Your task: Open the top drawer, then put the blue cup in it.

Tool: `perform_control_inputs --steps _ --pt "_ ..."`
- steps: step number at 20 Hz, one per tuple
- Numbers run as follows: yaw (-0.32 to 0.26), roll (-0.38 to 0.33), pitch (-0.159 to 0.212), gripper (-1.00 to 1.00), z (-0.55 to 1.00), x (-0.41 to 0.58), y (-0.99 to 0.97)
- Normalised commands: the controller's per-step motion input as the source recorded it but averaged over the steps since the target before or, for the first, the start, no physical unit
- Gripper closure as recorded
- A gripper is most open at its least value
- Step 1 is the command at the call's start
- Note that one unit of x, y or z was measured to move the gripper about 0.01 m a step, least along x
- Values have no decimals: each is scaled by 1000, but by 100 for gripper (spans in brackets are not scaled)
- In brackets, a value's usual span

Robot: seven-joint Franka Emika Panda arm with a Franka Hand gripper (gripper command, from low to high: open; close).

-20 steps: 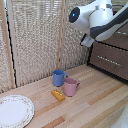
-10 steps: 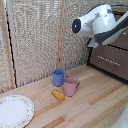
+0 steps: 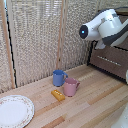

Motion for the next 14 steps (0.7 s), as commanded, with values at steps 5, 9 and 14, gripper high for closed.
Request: perform_control_inputs --steps 5,9,14 --pt "-4 7 78 -100 257 0 -774" --pt "25 33 50 -100 76 34 -431" --pt "32 26 0 100 0 0 -193"
